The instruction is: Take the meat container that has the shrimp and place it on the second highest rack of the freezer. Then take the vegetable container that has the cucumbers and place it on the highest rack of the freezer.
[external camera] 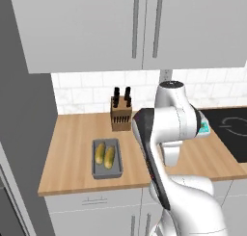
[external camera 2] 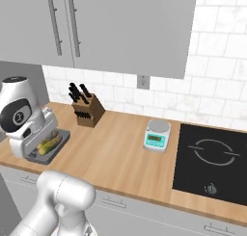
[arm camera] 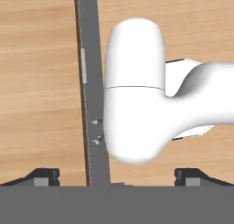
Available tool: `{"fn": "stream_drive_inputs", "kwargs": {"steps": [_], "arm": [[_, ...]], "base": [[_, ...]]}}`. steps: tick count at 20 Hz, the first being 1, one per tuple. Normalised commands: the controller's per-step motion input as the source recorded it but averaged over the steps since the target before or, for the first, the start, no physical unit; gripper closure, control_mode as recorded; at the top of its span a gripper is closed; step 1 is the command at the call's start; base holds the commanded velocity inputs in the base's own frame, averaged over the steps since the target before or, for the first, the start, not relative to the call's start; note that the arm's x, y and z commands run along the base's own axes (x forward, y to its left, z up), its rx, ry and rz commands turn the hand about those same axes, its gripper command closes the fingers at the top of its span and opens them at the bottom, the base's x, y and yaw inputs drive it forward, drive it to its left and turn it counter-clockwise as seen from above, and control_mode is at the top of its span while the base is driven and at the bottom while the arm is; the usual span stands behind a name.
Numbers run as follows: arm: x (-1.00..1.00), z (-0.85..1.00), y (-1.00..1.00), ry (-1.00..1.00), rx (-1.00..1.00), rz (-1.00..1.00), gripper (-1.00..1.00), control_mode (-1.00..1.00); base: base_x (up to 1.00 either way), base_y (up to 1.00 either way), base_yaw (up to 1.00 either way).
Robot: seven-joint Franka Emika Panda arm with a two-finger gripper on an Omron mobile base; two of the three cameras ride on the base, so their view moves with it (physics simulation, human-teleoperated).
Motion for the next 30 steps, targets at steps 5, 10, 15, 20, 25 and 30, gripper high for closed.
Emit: {"fn": "stream_drive_inputs", "kwargs": {"steps": [5, 10, 15, 20, 25, 30], "arm": [[0.29, -0.36, 0.73, 0.06, 0.04, 0.0, -1.0, -1.0], [0.18, -0.55, 0.74, 0.03, 0.01, 0.0, -1.0, -1.0], [0.16, -0.54, 0.58, 0.0, 0.0, 0.0, -1.0, -1.0], [0.28, -0.48, 0.28, 0.0, 0.0, 0.0, -1.0, -1.0], [0.46, -0.49, 0.2, 0.0, 0.0, 0.0, -1.0, -1.0], [0.43, -0.49, 0.27, -0.01, -0.02, 0.0, -1.0, -1.0]], "base": [[0.0, 0.0, 0.0], [0.0, 0.0, 0.0], [0.0, 0.0, 0.0], [0.0, 0.0, 0.0], [0.0, 0.0, 0.0], [0.0, 0.0, 0.0]]}}
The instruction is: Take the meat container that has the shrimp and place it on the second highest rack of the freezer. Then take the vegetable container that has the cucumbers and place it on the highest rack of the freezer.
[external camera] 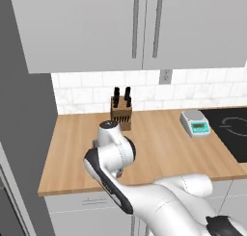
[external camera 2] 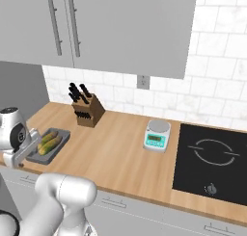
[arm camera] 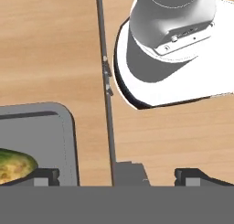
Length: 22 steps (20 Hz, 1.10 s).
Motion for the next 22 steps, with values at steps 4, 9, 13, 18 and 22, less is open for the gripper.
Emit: {"fn": "stream_drive_inputs", "kwargs": {"steps": [4, 9, 13, 18, 22], "arm": [[0.44, -0.42, 0.21, 0.0, 0.0, 0.0, -1.0, -1.0], [0.4, -0.37, 0.17, 0.0, 0.0, 0.0, -1.0, -1.0], [0.16, -0.1, 0.07, 0.0, 0.0, 0.0, -1.0, -1.0], [0.16, -0.08, 0.08, 0.0, 0.0, 0.0, -1.0, -1.0], [0.12, -0.08, 0.01, 0.0, 0.0, 0.0, -1.0, -1.0]], "base": [[0.0, 0.0, 0.0], [0.0, 0.0, 0.0], [0.0, 0.0, 0.0], [0.0, 0.0, 0.0], [0.0, 0.0, 0.0]]}}
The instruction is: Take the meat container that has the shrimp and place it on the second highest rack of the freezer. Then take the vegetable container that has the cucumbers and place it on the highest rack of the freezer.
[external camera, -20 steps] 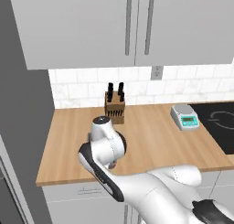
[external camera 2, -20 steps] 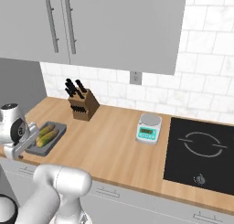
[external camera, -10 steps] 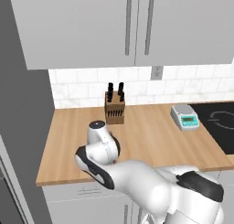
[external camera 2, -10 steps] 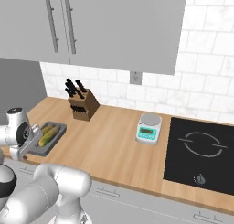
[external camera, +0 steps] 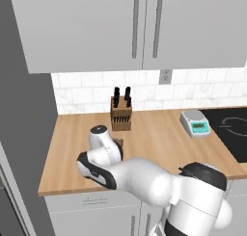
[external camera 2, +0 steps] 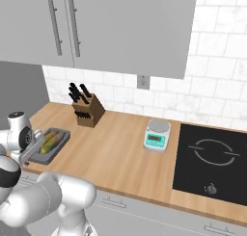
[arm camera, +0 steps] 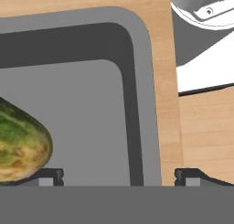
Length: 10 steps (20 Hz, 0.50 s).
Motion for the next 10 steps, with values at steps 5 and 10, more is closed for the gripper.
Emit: {"fn": "stream_drive_inputs", "kwargs": {"steps": [5, 10], "arm": [[0.05, -0.1, 0.0, 0.0, 0.0, 0.0, -1.0, -1.0], [0.0, -0.14, 0.0, 0.0, 0.0, 0.0, -1.0, -1.0]], "base": [[0.0, 0.0, 0.0], [0.0, 0.0, 0.0]]}}
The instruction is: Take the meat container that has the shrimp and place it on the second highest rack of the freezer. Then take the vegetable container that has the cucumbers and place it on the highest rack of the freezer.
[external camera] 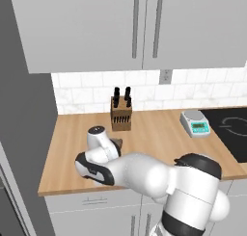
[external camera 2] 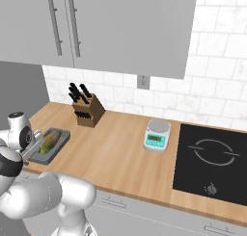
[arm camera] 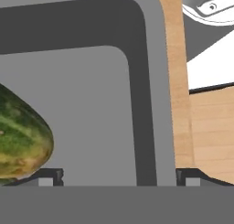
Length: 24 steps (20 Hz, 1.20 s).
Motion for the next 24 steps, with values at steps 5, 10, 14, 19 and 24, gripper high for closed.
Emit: {"fn": "stream_drive_inputs", "kwargs": {"steps": [5, 10, 14, 19, 24], "arm": [[-0.03, -0.17, -0.02, -0.01, 0.0, 0.0, -1.0, -1.0], [-0.02, -0.11, 0.0, -0.01, 0.0, 0.0, -1.0, -1.0], [0.0, -0.05, 0.02, 0.0, 0.0, 0.0, -1.0, -1.0], [0.0, 0.0, 0.0, 0.0, 0.0, 0.0, 1.0, -1.0], [0.0, 0.0, 0.0, 0.0, 0.0, 0.0, 1.0, -1.0]], "base": [[0.0, 0.0, 0.0], [0.0, 0.0, 0.0], [0.0, 0.0, 0.0], [0.0, 0.0, 0.0], [0.0, 0.0, 0.0]]}}
